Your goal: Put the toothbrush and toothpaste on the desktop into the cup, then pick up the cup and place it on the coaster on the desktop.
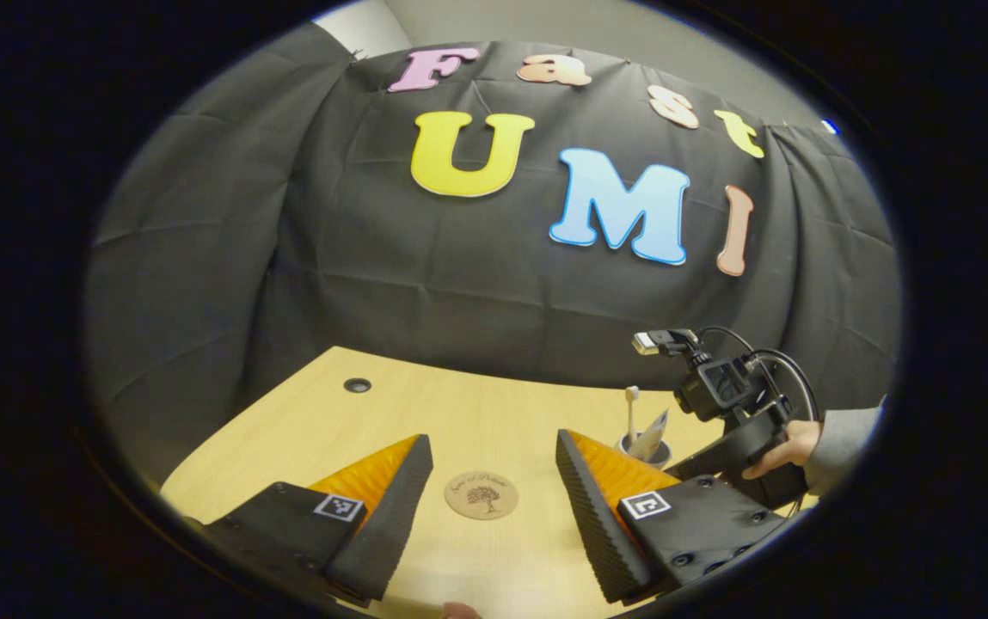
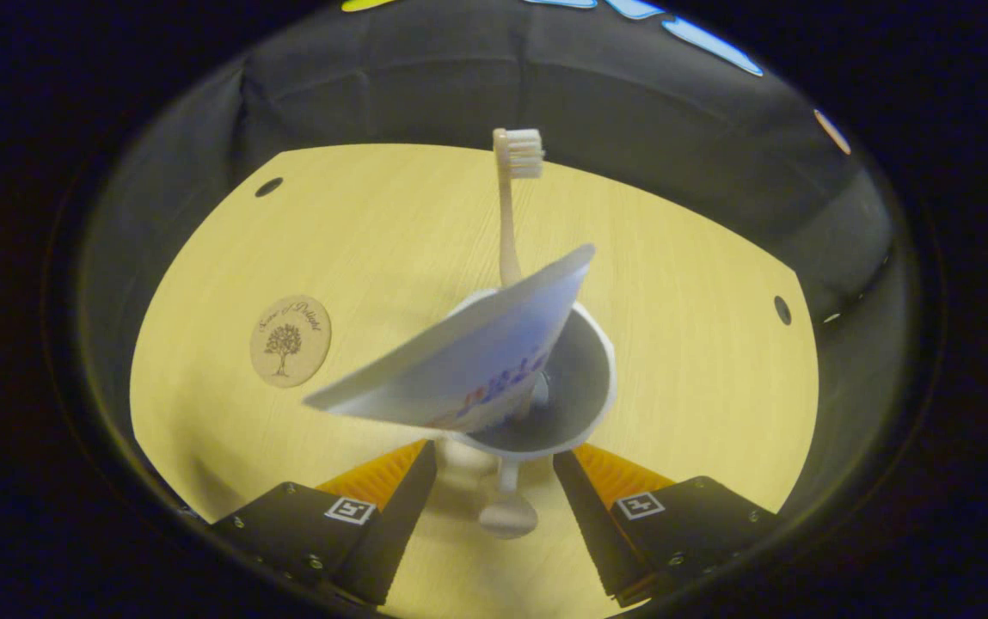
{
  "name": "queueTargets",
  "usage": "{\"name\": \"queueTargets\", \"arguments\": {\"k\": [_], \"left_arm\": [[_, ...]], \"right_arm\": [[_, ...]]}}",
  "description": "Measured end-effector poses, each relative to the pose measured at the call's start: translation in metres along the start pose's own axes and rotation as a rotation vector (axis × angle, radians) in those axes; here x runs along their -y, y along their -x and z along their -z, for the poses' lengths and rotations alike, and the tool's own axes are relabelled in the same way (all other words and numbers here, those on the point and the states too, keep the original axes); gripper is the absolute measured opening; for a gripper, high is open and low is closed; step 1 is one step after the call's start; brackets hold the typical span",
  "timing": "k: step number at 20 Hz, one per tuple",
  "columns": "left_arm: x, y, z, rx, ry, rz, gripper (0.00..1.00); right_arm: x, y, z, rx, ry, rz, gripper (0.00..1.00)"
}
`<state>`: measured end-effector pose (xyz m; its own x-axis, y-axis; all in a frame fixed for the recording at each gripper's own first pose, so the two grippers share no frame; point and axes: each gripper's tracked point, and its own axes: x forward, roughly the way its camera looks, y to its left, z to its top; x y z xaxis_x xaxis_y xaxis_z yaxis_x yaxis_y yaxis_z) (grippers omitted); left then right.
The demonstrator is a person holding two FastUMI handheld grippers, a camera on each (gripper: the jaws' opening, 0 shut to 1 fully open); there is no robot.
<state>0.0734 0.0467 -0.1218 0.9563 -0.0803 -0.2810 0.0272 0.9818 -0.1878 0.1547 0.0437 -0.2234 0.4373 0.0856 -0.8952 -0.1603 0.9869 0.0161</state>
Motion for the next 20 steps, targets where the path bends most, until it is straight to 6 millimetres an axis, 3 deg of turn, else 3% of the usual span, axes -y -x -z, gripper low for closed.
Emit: {"name": "queueTargets", "arguments": {"k": [4, 5, 6, 8, 9, 15, 16, 20], "left_arm": [[-0.016, 0.005, 0.003, -0.009, 0.011, -0.037, 0.93], [-0.021, 0.007, 0.004, -0.012, 0.015, -0.047, 0.93], [-0.025, 0.007, 0.005, -0.016, 0.022, -0.055, 0.93], [-0.030, 0.009, 0.007, -0.021, 0.032, -0.072, 0.93], [-0.033, 0.011, 0.008, -0.023, 0.035, -0.076, 0.93], [-0.038, 0.018, 0.007, -0.021, 0.048, -0.088, 0.92], [-0.038, 0.019, 0.006, -0.019, 0.047, -0.088, 0.92], [-0.040, 0.027, 0.003, -0.011, 0.052, -0.088, 0.93]], "right_arm": [[0.006, -0.006, 0.000, -0.016, -0.043, 0.008, 0.73], [0.005, -0.005, 0.001, -0.020, -0.050, 0.001, 0.60], [0.008, -0.010, 0.004, -0.028, -0.050, 0.008, 0.59], [0.005, -0.009, 0.004, -0.034, -0.105, -0.009, 0.25], [0.006, -0.007, 0.002, -0.035, -0.117, -0.013, 0.29], [0.002, 0.000, 0.001, -0.013, -0.099, -0.026, 0.25], [-0.003, 0.002, -0.001, -0.007, -0.101, -0.035, 0.30], [-0.028, 0.006, -0.007, 0.012, -0.090, -0.062, 0.21]]}}
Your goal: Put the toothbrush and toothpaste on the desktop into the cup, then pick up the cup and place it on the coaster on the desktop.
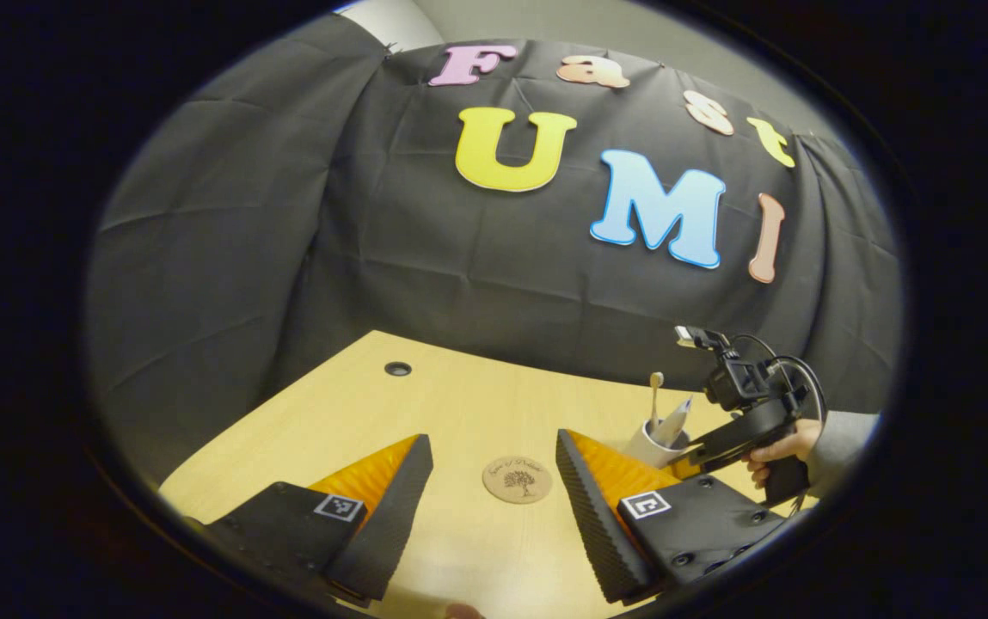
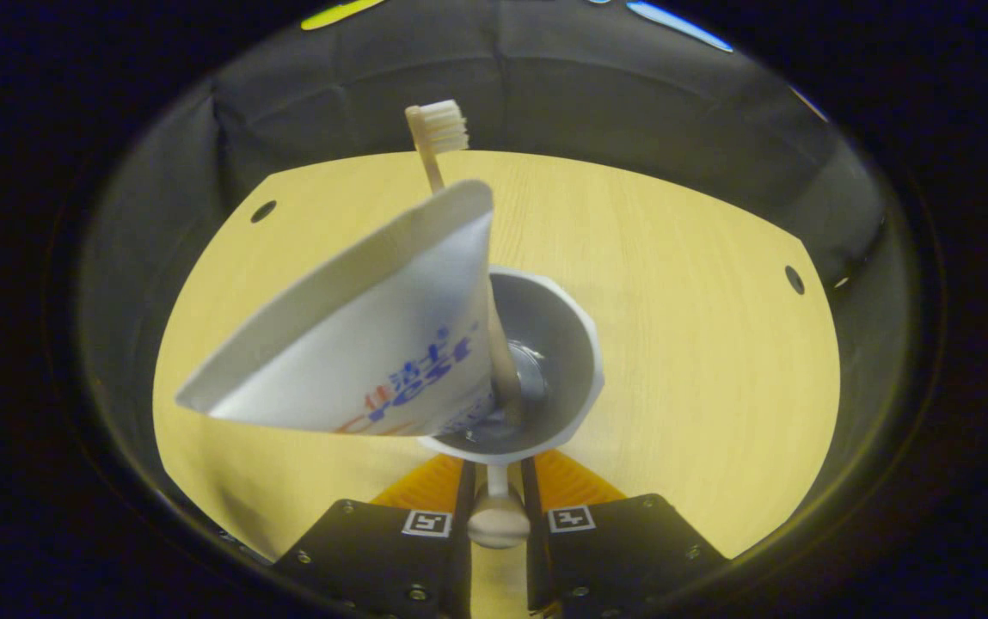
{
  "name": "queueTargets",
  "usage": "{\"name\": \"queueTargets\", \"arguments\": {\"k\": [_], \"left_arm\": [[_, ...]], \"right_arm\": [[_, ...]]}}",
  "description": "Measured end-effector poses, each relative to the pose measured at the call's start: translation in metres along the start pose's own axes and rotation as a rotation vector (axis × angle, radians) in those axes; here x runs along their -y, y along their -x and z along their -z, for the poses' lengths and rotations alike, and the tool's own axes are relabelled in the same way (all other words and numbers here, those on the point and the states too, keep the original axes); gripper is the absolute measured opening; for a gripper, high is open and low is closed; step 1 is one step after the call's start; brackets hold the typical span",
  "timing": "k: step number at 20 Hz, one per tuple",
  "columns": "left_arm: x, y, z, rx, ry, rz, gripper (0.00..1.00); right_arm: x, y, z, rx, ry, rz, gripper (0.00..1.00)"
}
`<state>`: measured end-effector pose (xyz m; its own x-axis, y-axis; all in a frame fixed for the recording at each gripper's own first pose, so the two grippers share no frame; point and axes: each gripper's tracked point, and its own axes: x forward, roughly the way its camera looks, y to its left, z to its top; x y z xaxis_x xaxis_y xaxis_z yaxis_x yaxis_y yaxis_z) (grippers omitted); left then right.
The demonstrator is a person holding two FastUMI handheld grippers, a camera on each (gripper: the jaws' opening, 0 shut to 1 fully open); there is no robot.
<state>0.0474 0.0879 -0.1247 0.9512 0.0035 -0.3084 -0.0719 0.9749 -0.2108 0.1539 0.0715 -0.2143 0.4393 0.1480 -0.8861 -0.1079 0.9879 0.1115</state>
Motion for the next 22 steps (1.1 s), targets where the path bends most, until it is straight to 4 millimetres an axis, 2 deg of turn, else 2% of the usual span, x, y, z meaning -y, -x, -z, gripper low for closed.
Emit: {"name": "queueTargets", "arguments": {"k": [1, 11, 15, 19, 22], "left_arm": [[-0.002, 0.004, -0.002, 0.003, 0.002, -0.002, 0.93], [-0.053, 0.031, -0.002, 0.008, 0.015, -0.065, 0.94], [-0.076, 0.041, -0.005, 0.010, 0.015, -0.093, 0.92], [-0.094, 0.044, -0.004, 0.005, 0.028, -0.113, 0.94], [-0.103, 0.046, -0.003, 0.003, 0.032, -0.121, 0.92]], "right_arm": [[-0.006, 0.001, -0.002, 0.004, 0.009, -0.005, 0.25], [-0.078, 0.002, -0.012, 0.010, 0.098, -0.054, 0.25], [-0.103, -0.001, -0.018, 0.008, 0.132, -0.067, 0.25], [-0.119, -0.010, -0.021, -0.005, 0.158, -0.080, 0.25], [-0.127, -0.019, -0.023, -0.007, 0.179, -0.080, 0.25]]}}
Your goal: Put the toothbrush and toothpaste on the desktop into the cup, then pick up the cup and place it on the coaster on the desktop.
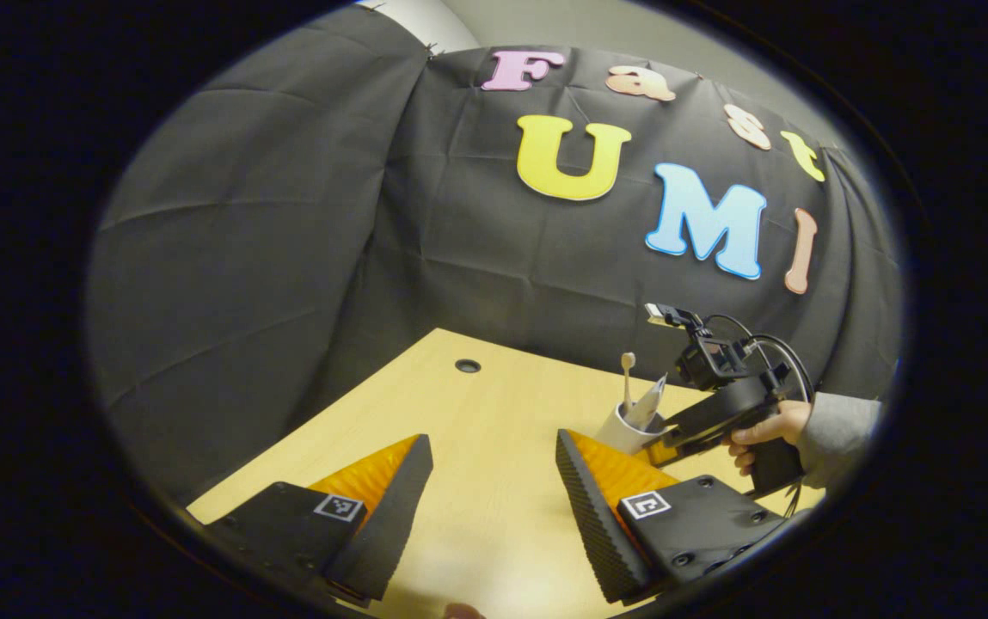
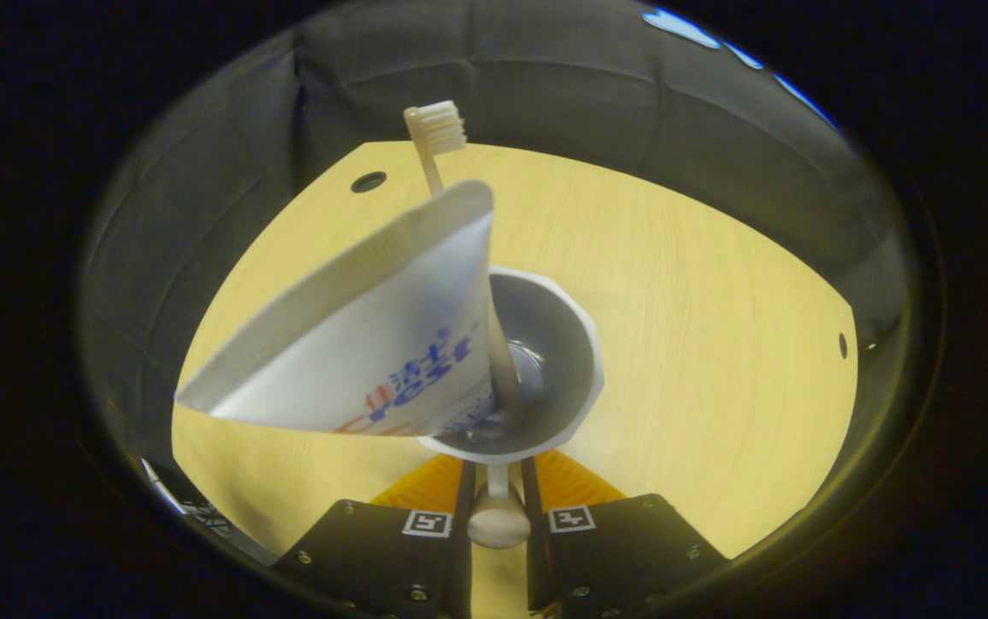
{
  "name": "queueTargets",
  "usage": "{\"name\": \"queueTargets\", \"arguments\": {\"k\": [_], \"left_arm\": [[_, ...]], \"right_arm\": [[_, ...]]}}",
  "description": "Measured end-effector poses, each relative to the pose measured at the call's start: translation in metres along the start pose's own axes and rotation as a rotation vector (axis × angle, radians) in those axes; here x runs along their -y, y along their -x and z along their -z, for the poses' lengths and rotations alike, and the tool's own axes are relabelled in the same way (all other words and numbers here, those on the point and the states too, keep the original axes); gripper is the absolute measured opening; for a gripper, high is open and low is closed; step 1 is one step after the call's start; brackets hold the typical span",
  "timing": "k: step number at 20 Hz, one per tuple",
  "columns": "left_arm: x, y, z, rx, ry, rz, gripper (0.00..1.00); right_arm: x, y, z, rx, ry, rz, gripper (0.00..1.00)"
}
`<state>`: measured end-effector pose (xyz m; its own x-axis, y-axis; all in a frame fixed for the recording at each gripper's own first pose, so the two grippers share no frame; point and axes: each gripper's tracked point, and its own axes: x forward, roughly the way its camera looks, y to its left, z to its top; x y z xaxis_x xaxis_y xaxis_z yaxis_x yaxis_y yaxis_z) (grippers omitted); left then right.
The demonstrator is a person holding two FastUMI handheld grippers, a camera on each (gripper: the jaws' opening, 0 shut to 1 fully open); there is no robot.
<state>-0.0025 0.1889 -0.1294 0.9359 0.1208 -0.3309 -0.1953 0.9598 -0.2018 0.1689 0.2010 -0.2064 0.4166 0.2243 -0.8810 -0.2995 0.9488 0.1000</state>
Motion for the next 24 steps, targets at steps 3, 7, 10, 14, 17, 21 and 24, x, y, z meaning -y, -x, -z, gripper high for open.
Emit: {"name": "queueTargets", "arguments": {"k": [3, 7, 10, 14, 17, 21, 24], "left_arm": [[-0.007, 0.000, 0.001, -0.002, 0.002, -0.005, 0.93], [-0.014, -0.003, 0.002, -0.007, 0.012, -0.009, 0.92], [-0.017, -0.005, 0.004, -0.012, 0.021, -0.010, 0.92], [-0.013, -0.007, 0.002, -0.008, 0.023, -0.003, 0.92], [-0.006, -0.010, 0.001, -0.003, 0.014, 0.004, 0.92], [0.015, -0.010, 0.000, -0.002, -0.003, 0.034, 0.92], [0.042, -0.009, -0.003, 0.001, -0.027, 0.069, 0.92]], "right_arm": [[-0.007, -0.005, 0.002, -0.015, 0.003, 0.002, 0.25], [-0.012, -0.012, -0.004, -0.021, 0.012, 0.017, 0.25], [-0.012, -0.011, -0.001, -0.019, 0.006, 0.020, 0.25], [-0.002, 0.001, 0.001, -0.002, -0.014, 0.010, 0.28], [-0.002, 0.012, 0.002, 0.036, -0.052, -0.006, 0.43], [0.003, 0.034, 0.019, 0.066, -0.109, -0.035, 0.60], [0.015, 0.049, 0.036, 0.092, -0.145, -0.044, 0.82]]}}
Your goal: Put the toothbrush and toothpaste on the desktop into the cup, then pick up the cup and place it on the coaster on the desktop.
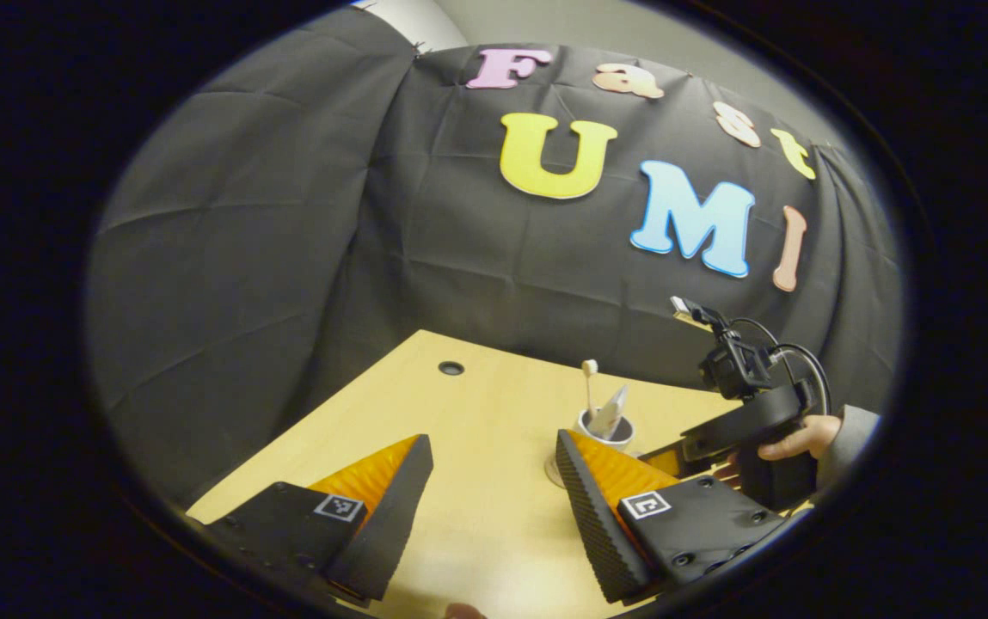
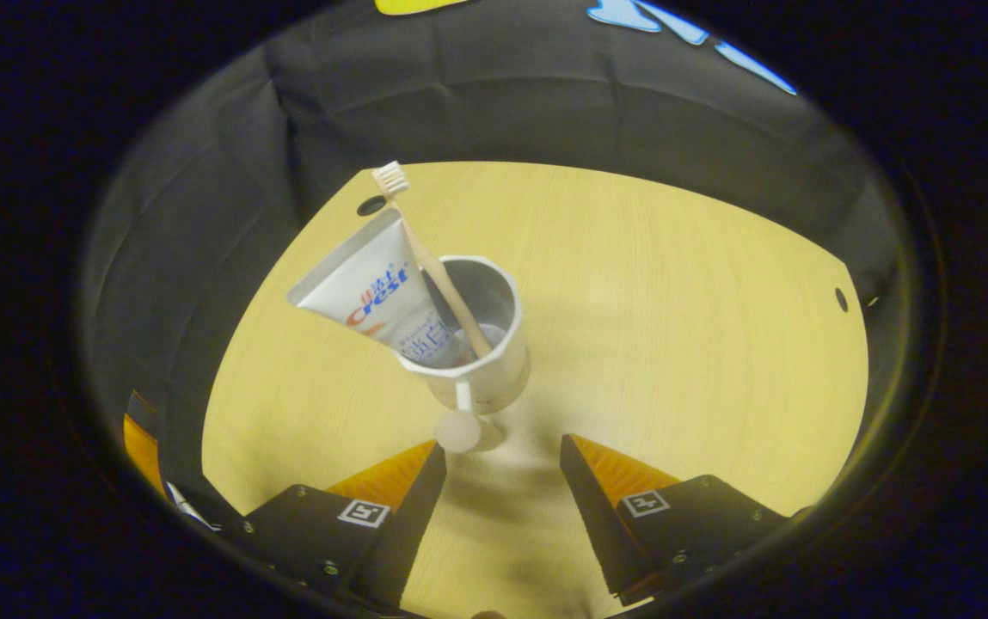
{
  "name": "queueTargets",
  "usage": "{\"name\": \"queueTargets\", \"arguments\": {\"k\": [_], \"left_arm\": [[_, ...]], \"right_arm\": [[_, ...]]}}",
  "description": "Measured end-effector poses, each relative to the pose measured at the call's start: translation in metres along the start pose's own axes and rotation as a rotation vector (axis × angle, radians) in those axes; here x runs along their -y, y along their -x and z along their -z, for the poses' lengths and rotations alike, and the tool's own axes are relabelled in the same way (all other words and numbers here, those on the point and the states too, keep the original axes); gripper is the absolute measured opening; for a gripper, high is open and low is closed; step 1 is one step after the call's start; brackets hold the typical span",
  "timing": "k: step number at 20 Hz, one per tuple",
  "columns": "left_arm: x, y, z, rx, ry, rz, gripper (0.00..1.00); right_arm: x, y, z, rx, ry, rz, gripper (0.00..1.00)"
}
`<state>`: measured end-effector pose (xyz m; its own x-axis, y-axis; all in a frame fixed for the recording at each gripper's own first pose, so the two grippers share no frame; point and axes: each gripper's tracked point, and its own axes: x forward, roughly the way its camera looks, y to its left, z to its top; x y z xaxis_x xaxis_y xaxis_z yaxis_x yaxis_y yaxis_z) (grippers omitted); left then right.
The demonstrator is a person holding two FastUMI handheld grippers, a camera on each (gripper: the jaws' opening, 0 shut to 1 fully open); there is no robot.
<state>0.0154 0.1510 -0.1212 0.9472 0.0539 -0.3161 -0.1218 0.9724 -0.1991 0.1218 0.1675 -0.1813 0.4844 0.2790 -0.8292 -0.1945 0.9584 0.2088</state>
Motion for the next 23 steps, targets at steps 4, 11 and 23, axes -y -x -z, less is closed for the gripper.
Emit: {"name": "queueTargets", "arguments": {"k": [4, 11, 23], "left_arm": [[0.040, -0.005, -0.004, 0.007, -0.029, 0.050, 0.93], [0.117, -0.010, -0.016, 0.035, -0.068, 0.129, 0.93], [0.190, 0.003, -0.059, 0.174, -0.094, 0.123, 0.93]], "right_arm": [[0.025, 0.036, 0.009, 0.075, -0.048, -0.001, 0.89], [0.109, 0.128, -0.005, 0.394, -0.081, 0.138, 0.88], [0.135, 0.248, -0.026, 0.931, 0.172, 0.280, 0.88]]}}
